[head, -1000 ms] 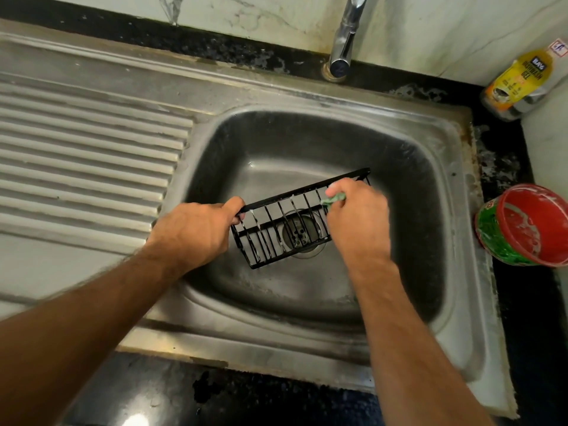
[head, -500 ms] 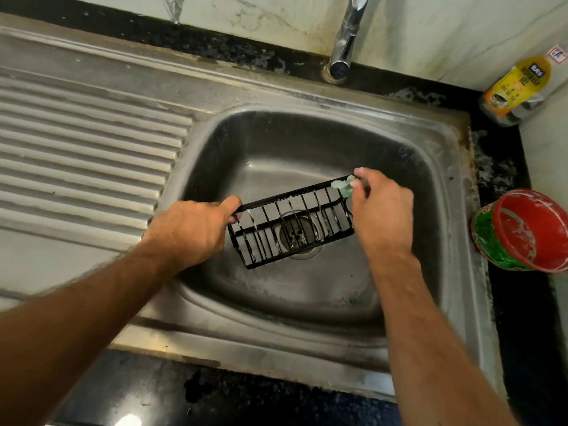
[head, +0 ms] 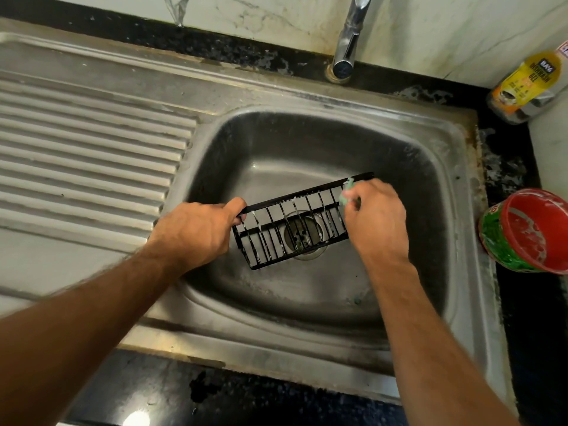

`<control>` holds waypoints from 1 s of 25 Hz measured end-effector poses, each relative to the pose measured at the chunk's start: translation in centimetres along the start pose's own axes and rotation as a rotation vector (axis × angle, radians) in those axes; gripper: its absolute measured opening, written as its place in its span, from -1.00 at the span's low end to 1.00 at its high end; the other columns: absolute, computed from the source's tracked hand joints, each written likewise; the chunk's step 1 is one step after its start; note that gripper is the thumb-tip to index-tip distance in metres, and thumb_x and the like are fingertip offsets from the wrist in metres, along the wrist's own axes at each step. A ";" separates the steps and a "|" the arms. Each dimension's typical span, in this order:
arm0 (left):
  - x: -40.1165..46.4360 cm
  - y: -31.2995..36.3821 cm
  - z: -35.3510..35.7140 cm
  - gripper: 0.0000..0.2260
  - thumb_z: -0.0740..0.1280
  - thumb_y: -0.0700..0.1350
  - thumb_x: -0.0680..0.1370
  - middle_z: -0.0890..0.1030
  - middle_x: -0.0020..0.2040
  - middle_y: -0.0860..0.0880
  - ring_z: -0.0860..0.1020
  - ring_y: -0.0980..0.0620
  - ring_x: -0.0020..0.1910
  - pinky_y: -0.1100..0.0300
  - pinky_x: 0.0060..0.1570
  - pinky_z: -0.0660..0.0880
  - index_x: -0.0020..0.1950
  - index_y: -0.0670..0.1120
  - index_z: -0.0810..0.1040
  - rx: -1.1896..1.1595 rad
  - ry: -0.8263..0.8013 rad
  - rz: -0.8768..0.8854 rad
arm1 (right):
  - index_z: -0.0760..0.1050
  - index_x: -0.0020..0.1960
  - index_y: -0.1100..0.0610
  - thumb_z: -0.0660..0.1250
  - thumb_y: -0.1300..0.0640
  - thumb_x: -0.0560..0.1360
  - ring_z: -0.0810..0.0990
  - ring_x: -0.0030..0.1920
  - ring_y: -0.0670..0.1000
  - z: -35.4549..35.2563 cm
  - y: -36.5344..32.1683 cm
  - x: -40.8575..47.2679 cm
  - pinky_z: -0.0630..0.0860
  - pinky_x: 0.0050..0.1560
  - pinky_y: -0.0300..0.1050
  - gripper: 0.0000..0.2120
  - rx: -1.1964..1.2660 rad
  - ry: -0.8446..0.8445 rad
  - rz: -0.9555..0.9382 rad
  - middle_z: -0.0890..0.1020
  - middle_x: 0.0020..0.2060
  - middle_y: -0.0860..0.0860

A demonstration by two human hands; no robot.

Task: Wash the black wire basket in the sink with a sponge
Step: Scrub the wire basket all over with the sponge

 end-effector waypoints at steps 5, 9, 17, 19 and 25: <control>0.1 -0.1 0.3 -0.82 0.03 0.05 0.68 0.69 -0.03 -0.05 0.66 -0.20 -0.15 0.02 -0.20 0.49 0.20 0.03 0.32 -0.001 0.025 0.003 | 0.65 -0.07 0.16 0.43 0.26 0.49 0.63 -0.12 0.07 -0.9 1.7 -3.2 0.62 -0.03 0.04 -0.94 0.118 0.024 0.055 0.65 -0.10 0.06; 0.2 -0.2 0.3 -0.84 0.03 0.05 0.68 0.69 -0.02 -0.05 0.65 -0.20 -0.13 0.05 -0.22 0.43 0.18 0.04 0.31 0.001 0.017 -0.006 | 0.64 0.01 0.08 0.32 0.17 0.57 0.63 -0.13 0.09 0.2 1.0 -1.0 0.63 -0.06 0.05 -0.88 0.063 -0.028 0.187 0.67 -0.09 0.06; 0.1 -0.2 0.3 -0.83 0.07 0.04 0.67 0.68 -0.04 -0.04 0.64 -0.19 -0.17 -0.02 -0.17 0.55 0.21 0.05 0.32 -0.015 0.034 0.019 | 0.63 -0.09 0.18 0.42 0.24 0.51 0.67 -0.22 0.13 -1.4 0.5 -4.9 0.65 -0.19 0.13 -0.98 0.126 0.107 0.083 0.69 -0.12 0.09; 0.1 -0.2 0.2 -0.81 0.04 0.06 0.66 0.68 -0.04 -0.05 0.64 -0.20 -0.16 -0.03 -0.15 0.56 0.20 0.05 0.33 -0.017 0.032 0.016 | 0.62 -0.01 0.17 0.36 0.26 0.53 0.66 -0.13 0.15 -1.2 0.1 -3.8 0.63 -0.07 0.14 -0.92 0.142 0.100 0.107 0.67 -0.03 0.10; 0.1 0.0 0.2 -0.83 0.08 0.06 0.66 0.68 -0.09 -0.07 0.64 -0.19 -0.15 0.02 -0.21 0.48 0.14 0.02 0.36 -0.009 0.023 0.029 | 0.66 0.09 0.07 0.34 0.03 0.58 0.65 -0.06 -0.01 -0.2 0.2 -3.0 0.57 0.07 -0.14 -0.81 0.205 -0.030 0.300 0.71 -0.04 -0.01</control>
Point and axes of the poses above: each hand's wrist, its own x-axis towards the middle knuckle, its own z-axis out of the palm, y = z × x, the point moved 10 cm from there along x, towards the middle knuckle
